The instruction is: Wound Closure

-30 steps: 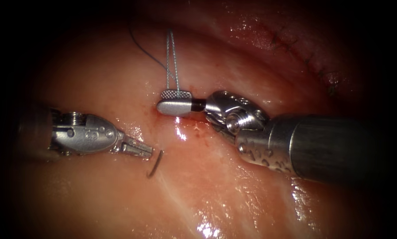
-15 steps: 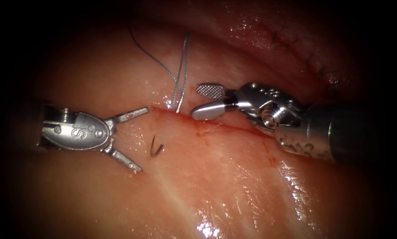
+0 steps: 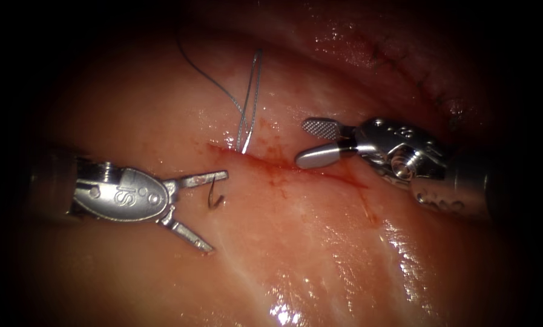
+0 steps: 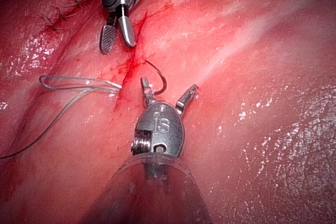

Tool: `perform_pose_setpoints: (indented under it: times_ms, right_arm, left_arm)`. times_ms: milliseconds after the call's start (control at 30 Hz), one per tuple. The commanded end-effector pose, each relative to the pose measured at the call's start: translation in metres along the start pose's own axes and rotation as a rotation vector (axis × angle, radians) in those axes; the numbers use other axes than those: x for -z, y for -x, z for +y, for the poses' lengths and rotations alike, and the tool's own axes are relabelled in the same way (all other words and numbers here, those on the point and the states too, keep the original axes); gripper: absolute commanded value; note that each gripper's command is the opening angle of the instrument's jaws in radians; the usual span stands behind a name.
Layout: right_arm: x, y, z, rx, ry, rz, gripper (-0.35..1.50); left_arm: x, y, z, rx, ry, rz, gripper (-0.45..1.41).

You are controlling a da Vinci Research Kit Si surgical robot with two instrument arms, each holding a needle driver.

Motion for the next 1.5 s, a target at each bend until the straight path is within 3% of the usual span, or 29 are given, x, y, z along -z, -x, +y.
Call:
perform_pose_setpoints:
  times_ms: [33,333,367,433,1067,1500]
  right_arm:
    - [-0.0004,0.0011,-0.0001,0.001,-0.005,0.000,1.31]
    - [-0.0002,0.0022,-0.0006,0.009,0.023,0.001,1.31]
    - [-0.0002,0.0022,-0.0006,0.021,0.023,0.001,1.30]
    - [-0.0001,0.0023,-0.0008,0.028,0.023,0.001,1.25]
    - [0.0006,0.0035,-0.0012,0.051,0.020,0.002,1.16]
    - [0.0005,0.0038,-0.0014,0.060,0.005,0.002,1.16]
  left_arm:
    - [-0.0009,0.0006,0.0001,0.035,-0.007,0.005,0.41]
    - [-0.0012,0.0024,-0.0018,0.139,0.001,0.013,0.10]
    - [-0.0012,0.0025,-0.0018,0.150,0.001,0.012,0.02]
    - [-0.0012,0.0027,-0.0017,0.177,0.001,0.014,-0.45]
    - [0.0033,-0.0038,-0.0015,0.613,0.188,0.211,-0.45]
    - [0.0076,-0.0076,-0.0014,0.717,0.318,0.316,-0.45]
